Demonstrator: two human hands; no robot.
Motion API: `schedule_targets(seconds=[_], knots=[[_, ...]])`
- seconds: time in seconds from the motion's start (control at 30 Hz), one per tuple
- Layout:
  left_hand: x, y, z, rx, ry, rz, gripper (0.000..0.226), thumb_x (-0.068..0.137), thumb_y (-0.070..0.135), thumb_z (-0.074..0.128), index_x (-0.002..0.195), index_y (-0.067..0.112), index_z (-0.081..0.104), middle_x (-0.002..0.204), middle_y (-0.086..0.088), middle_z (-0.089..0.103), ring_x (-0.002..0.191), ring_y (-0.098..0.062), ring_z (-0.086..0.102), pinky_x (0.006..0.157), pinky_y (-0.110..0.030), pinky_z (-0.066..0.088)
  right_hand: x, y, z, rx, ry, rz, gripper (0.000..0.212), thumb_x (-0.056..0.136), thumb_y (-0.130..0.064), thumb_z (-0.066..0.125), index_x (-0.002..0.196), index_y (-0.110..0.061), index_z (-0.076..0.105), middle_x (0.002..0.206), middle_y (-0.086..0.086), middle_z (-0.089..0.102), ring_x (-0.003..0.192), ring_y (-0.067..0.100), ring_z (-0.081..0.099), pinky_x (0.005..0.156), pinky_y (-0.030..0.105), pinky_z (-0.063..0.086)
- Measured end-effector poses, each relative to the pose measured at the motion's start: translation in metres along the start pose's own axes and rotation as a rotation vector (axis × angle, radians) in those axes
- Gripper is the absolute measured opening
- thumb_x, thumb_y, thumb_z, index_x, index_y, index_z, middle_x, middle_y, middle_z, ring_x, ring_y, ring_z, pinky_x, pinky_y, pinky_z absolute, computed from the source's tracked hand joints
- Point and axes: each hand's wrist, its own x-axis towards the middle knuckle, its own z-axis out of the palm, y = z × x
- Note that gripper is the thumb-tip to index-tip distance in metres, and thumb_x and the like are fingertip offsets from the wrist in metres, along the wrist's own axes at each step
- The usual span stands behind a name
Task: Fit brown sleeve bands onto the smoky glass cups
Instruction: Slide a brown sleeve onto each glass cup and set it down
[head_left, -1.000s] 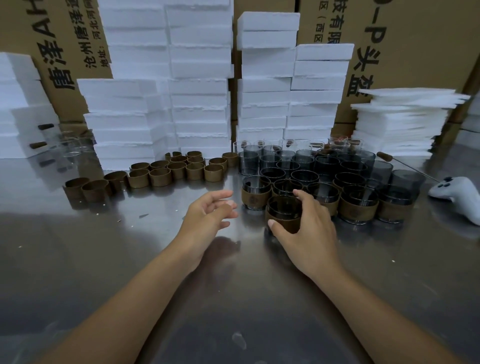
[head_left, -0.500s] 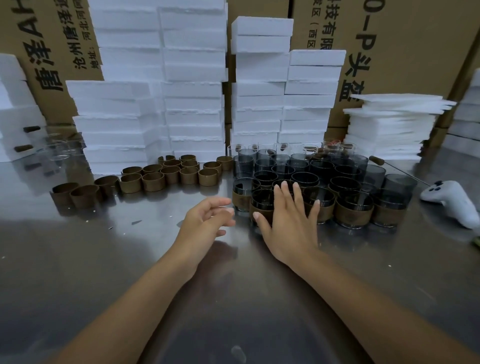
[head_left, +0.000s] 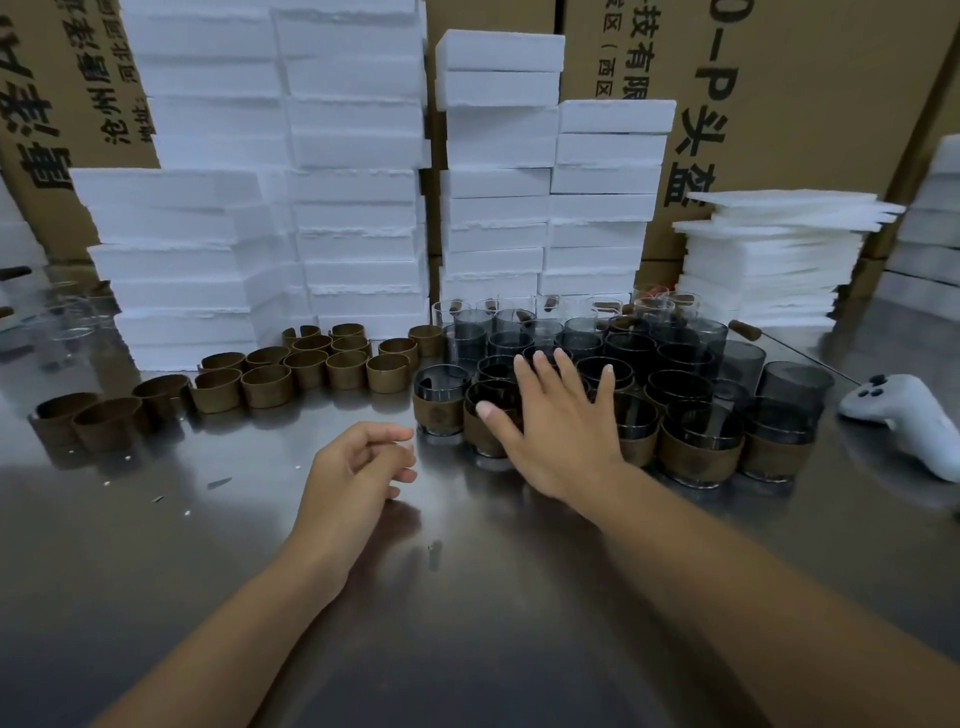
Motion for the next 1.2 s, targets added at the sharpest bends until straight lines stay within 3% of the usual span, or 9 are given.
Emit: schedule_targets(seconds=[0.13, 0.23, 0.37, 0.47, 0.67, 0.8, 0.97, 1.07, 1.2], knots=[[0.003, -0.003, 0.000, -0.001, -0.001, 0.011, 0.018, 0.090, 0.002, 0.057, 0.089, 0.017, 0.068, 0.071, 0.000, 0.067, 0.065, -0.006, 0.064, 0.067, -0.026, 0.048, 0.020, 0.032, -0.023, 0.238, 0.253, 0.151, 0.050, 0.099, -0.050, 0.030, 0.132, -0.017, 0.049, 0.136, 0.008, 0.052, 0.132, 0.026, 0.040, 0.111, 0.053, 0.020], [0.005, -0.006, 0.000, 0.001, -0.013, 0.013, 0.017, 0.088, 0.002, 0.058, 0.088, 0.016, 0.068, 0.068, 0.001, 0.067, 0.067, -0.009, 0.064, 0.068, -0.028, 0.048, 0.037, 0.068, -0.037, 0.272, 0.214, 0.348, 0.037, 0.098, -0.034, 0.041, 0.125, -0.013, 0.056, 0.128, 0.013, 0.055, 0.120, 0.032, 0.048, 0.103, 0.048, 0.038], [0.007, -0.007, 0.000, 0.001, -0.027, 0.022, 0.018, 0.087, 0.002, 0.059, 0.087, 0.017, 0.069, 0.068, 0.002, 0.068, 0.067, -0.008, 0.064, 0.068, -0.028, 0.048, 0.047, 0.111, -0.041, 0.105, -0.016, 0.524, 0.036, 0.093, -0.033, 0.047, 0.111, -0.006, 0.064, 0.131, 0.023, 0.051, 0.122, 0.041, 0.044, 0.102, 0.049, 0.041], [0.007, -0.007, 0.000, 0.000, -0.032, 0.029, 0.019, 0.087, 0.002, 0.059, 0.087, 0.018, 0.069, 0.068, 0.002, 0.068, 0.066, -0.006, 0.064, 0.069, -0.027, 0.046, 0.054, 0.121, -0.038, 0.114, -0.139, 0.576, 0.042, 0.094, -0.036, 0.047, 0.115, -0.002, 0.060, 0.133, 0.025, 0.049, 0.121, 0.041, 0.046, 0.102, 0.047, 0.042], [0.006, -0.007, -0.001, -0.004, -0.032, 0.037, 0.019, 0.088, 0.002, 0.058, 0.086, 0.018, 0.069, 0.069, 0.001, 0.069, 0.067, -0.007, 0.064, 0.070, -0.028, 0.048, 0.061, 0.117, -0.038, 0.216, -0.079, 0.671, 0.033, 0.089, -0.023, 0.059, 0.111, 0.001, 0.056, 0.118, 0.024, 0.056, 0.108, 0.038, 0.057, 0.077, 0.039, 0.045], [0.007, -0.008, -0.001, -0.029, -0.023, 0.024, 0.020, 0.088, 0.002, 0.058, 0.086, 0.018, 0.069, 0.068, 0.002, 0.068, 0.066, -0.007, 0.064, 0.069, -0.029, 0.048, 0.060, 0.117, -0.037, 0.233, -0.020, 0.667, 0.016, 0.091, -0.015, 0.060, 0.090, 0.001, 0.056, 0.090, 0.017, 0.058, 0.081, 0.031, 0.057, 0.058, 0.031, 0.041], [0.009, -0.007, -0.003, -0.117, 0.010, -0.017, 0.019, 0.088, 0.002, 0.057, 0.086, 0.016, 0.069, 0.065, 0.006, 0.067, 0.065, -0.008, 0.064, 0.068, -0.028, 0.048, 0.050, 0.112, -0.042, 0.243, 0.119, 0.603, 0.024, 0.095, -0.021, 0.058, 0.106, -0.001, 0.063, 0.105, 0.020, 0.064, 0.099, 0.035, 0.059, 0.077, 0.037, 0.050], [0.008, -0.005, -0.004, -0.129, 0.024, -0.025, 0.018, 0.089, 0.001, 0.056, 0.089, 0.015, 0.069, 0.065, 0.005, 0.067, 0.068, -0.012, 0.064, 0.069, -0.028, 0.048, 0.041, 0.101, -0.051, 0.134, 0.278, 0.446, 0.017, 0.096, -0.018, 0.055, 0.106, -0.005, 0.058, 0.105, 0.019, 0.062, 0.107, 0.037, 0.052, 0.070, 0.037, 0.043], [0.002, 0.000, -0.003, -0.127, 0.034, -0.014, 0.018, 0.090, 0.000, 0.055, 0.090, 0.014, 0.066, 0.071, -0.001, 0.065, 0.072, -0.016, 0.062, 0.068, -0.028, 0.047, 0.023, 0.070, -0.075, 0.169, 0.445, 0.124, 0.012, 0.098, -0.020, 0.052, 0.101, -0.009, 0.056, 0.086, 0.009, 0.057, 0.099, 0.032, 0.049, 0.066, 0.034, 0.035]])
